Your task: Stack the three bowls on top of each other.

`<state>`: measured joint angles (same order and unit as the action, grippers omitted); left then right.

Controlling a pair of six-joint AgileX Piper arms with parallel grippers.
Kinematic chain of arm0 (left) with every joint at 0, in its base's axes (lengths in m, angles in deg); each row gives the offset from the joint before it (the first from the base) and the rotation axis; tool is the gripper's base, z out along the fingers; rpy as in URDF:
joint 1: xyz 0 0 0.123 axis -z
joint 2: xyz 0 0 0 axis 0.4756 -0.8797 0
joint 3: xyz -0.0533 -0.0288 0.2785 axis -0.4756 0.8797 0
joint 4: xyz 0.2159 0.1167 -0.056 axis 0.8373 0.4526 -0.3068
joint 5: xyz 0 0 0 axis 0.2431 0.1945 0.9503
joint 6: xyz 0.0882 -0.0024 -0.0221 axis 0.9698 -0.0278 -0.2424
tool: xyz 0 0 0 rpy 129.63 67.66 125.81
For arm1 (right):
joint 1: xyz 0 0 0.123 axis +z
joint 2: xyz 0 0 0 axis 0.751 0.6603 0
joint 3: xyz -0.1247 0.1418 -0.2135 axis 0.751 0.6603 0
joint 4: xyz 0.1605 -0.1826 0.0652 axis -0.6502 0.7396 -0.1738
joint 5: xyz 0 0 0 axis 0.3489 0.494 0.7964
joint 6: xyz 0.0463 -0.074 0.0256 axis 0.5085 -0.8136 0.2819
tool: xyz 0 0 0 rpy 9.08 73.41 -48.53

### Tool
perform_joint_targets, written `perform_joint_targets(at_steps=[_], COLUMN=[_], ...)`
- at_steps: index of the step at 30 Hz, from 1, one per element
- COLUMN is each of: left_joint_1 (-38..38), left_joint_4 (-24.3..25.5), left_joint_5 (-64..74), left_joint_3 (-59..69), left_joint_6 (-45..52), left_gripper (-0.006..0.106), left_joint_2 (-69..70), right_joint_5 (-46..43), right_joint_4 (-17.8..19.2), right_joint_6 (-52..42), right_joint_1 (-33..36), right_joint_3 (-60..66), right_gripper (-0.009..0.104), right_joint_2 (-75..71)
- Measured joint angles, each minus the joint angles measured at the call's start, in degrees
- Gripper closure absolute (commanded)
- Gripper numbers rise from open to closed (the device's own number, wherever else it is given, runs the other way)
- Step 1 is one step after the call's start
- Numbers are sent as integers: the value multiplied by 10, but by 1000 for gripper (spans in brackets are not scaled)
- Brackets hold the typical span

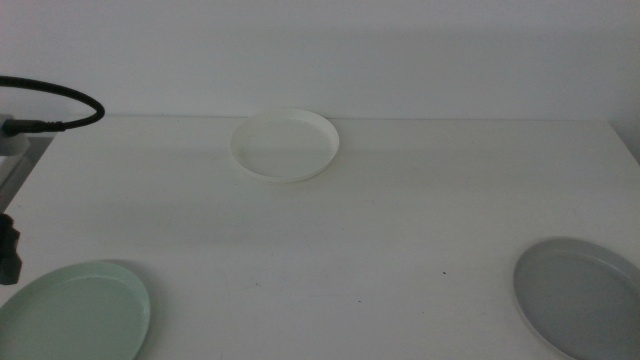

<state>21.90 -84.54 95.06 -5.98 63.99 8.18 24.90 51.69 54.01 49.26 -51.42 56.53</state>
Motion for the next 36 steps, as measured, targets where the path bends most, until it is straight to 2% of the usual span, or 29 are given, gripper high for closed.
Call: perform_joint_targets(at_steps=[2,11,16,30,36], left_joint_1=[-24,-159,-184,-186,-186], left_joint_4=[-10,-114,-114,-116,-118], left_joint_5=[-4,-59,-73,-133,-151], left_joint_3=[-3,-22,-23,-23,-23], left_joint_6=[17,186,226,287,296], left_gripper=[7,7,7,7,17], left_joint_2=[-20,-122,-176,-351,-393], right_joint_5=[0,0,0,0,0], right_joint_4=[0,0,0,0,0], right_joint_6=[0,0,0,0,0], right_joint_1=[0,0,0,0,0], right_joint_3=[0,0,0,0,0], right_gripper=[2,2,2,2,2], right_joint_2=[0,0,0,0,0])
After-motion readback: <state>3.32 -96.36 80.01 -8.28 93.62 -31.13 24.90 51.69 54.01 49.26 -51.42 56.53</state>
